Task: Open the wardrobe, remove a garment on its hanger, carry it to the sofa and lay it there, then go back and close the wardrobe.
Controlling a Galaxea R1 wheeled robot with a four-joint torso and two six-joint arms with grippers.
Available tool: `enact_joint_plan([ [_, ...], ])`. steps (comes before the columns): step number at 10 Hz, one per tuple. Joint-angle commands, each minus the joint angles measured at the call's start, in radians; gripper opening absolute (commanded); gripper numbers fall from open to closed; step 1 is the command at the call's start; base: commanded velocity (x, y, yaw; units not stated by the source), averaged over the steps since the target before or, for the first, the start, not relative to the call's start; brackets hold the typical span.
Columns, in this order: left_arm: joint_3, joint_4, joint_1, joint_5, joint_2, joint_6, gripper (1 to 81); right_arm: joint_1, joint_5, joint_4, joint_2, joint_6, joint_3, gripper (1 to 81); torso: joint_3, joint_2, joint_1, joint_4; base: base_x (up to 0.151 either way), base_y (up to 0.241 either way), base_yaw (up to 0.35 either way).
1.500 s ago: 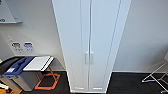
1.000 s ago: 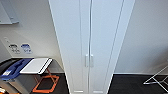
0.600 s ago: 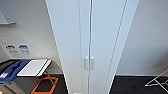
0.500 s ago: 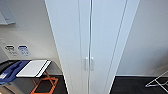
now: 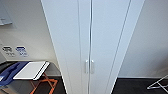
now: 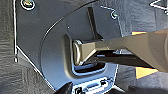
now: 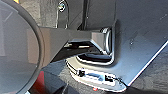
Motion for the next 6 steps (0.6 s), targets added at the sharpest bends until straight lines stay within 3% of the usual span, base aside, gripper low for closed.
enact_joint_plan([
  [1,0.020,0.006,-0.014,0.073,-0.011,0.001,81.1,0.019,-0.052,-0.015,-0.015,-0.006,0.023,81.1,0.000,0.000,0.000,0.000,0.064,0.000,0.000],
  [4,0.053,0.006,-0.020,0.076,-0.030,0.001,81.1,0.040,-0.050,-0.014,-0.041,-0.004,0.053,81.1,0.000,0.001,0.000,0.000,0.000,0.000,0.000],
  [6,0.140,0.004,-0.048,0.073,-0.103,-0.002,81.1,0.080,-0.015,-0.006,-0.144,0.000,0.172,81.1,0.000,0.000,0.000,0.000,0.000,0.000,0.000],
])
